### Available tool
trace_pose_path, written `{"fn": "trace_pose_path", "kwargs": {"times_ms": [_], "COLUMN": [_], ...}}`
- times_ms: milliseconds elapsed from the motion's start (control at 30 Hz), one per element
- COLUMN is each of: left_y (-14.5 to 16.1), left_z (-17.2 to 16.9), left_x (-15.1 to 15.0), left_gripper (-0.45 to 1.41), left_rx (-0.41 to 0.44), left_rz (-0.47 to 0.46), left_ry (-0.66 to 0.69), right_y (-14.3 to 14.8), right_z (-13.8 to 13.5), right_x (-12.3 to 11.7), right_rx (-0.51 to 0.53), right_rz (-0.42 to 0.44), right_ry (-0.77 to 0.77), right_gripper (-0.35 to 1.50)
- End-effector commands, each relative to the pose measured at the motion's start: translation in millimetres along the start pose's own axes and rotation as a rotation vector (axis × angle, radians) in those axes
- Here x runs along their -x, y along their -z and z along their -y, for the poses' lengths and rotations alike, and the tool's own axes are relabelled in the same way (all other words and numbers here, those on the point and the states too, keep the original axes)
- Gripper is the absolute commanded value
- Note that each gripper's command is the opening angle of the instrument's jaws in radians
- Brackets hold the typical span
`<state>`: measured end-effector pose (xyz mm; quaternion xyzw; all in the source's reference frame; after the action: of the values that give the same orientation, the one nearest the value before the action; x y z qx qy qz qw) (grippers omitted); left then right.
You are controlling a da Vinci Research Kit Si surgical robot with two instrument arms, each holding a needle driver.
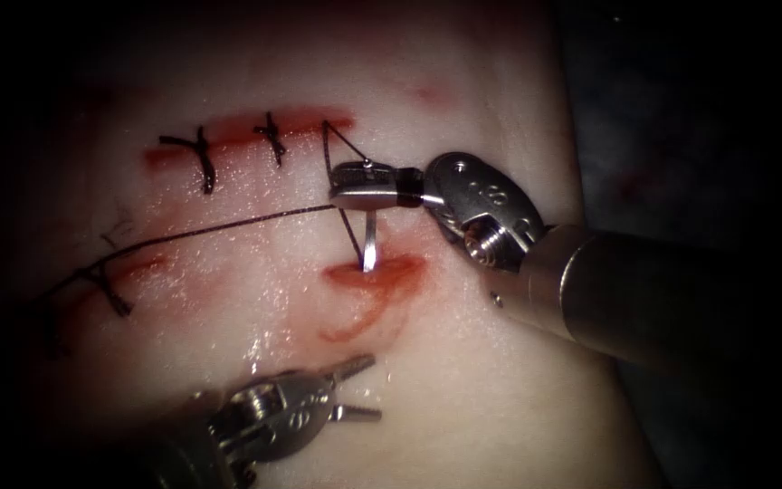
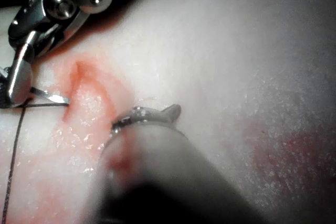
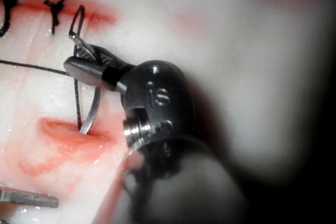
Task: Wound Closure
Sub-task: Push needle through skin below cut using right hand
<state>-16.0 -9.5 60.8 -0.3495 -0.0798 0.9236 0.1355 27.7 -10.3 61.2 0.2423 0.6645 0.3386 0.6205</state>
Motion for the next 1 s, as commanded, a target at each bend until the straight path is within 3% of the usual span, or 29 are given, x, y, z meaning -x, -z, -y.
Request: {"fn": "trace_pose_path", "kwargs": {"times_ms": [33, 500, 1000], "left_y": [-0.8, -2.1, -1.5], "left_z": [0.3, 0.6, 0.3], "left_x": [0.1, 1.8, 2.2], "left_gripper": [0.22, 0.19, 0.19], "left_rx": [0.000, 0.005, 0.011], "left_rz": [-0.001, 0.014, 0.015], "left_ry": [0.004, 0.009, 0.004], "right_y": [-0.7, -1.1, -5.5], "right_z": [-0.4, -0.1, 0.2], "right_x": [0.1, 0.1, 0.7], "right_rx": [-0.010, -0.070, -0.208], "right_rz": [-0.001, 0.002, -0.027], "right_ry": [-0.006, -0.095, -0.145], "right_gripper": [-0.35, -0.35, -0.35]}}
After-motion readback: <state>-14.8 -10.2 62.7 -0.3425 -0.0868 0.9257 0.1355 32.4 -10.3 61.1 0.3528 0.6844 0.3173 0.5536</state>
